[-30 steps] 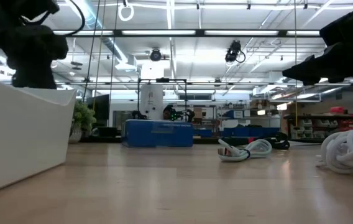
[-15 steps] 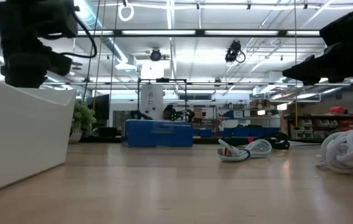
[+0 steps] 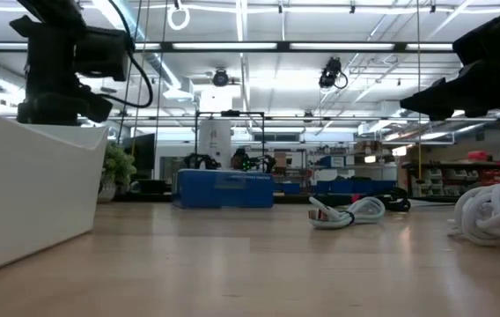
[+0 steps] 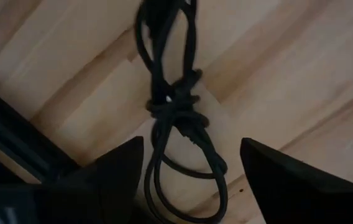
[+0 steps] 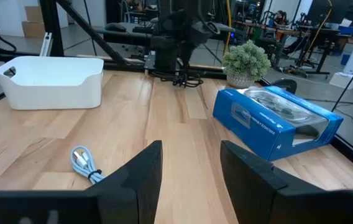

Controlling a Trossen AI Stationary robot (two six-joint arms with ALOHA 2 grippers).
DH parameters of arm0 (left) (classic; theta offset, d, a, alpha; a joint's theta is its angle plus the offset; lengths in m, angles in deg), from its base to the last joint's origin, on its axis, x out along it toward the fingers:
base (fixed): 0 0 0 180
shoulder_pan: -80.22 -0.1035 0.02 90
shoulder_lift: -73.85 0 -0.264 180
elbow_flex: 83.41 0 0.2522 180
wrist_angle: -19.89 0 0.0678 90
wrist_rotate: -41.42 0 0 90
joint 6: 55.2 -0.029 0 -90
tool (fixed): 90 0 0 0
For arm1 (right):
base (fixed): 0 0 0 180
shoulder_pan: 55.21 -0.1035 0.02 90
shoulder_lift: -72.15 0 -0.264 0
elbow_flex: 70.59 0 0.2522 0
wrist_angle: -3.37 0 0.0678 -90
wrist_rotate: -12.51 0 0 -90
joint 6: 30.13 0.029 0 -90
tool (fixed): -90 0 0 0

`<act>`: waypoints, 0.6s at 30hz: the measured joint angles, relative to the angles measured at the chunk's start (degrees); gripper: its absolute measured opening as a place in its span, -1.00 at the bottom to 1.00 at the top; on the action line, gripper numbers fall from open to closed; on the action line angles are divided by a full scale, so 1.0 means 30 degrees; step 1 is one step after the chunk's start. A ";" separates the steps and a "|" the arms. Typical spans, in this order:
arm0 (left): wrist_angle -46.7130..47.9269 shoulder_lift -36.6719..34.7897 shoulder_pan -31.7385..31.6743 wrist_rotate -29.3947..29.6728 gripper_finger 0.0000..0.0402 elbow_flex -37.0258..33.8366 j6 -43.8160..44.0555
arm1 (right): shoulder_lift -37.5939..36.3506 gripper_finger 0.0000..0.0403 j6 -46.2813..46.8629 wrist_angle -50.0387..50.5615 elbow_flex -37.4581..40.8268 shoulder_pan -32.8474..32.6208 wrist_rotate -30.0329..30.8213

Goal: Pick and place USB-C Cables
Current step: Put the black HDMI cable into the white bin

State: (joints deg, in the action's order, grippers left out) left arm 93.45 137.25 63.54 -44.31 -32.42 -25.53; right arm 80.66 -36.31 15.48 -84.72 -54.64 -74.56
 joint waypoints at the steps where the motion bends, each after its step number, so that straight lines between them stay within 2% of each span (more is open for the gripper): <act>1: -0.0049 0.0000 -0.0340 -0.0003 0.42 0.0000 -0.0194 | 0.0000 -0.16 0.0000 0.0000 -0.0002 0.0000 0.0004; 8: -0.1140 0.0000 -0.1807 0.0010 0.42 -0.0642 -0.1112 | 0.0000 -0.16 0.0000 0.0000 0.0001 -0.0003 -0.0002; 12: -0.1552 0.0065 -0.2072 -0.0388 0.42 -0.0984 -0.0707 | -0.0001 -0.16 0.0000 0.0000 0.0001 0.0003 0.0002; 18: -0.1753 0.0146 -0.2083 0.0162 0.36 -0.0984 -0.0074 | -0.0004 -0.16 0.0000 0.0000 -0.0002 0.0000 0.0004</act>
State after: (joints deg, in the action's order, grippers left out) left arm 88.20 137.69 57.29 -43.83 -35.37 -25.76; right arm 80.65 -36.31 15.48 -84.73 -54.64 -74.55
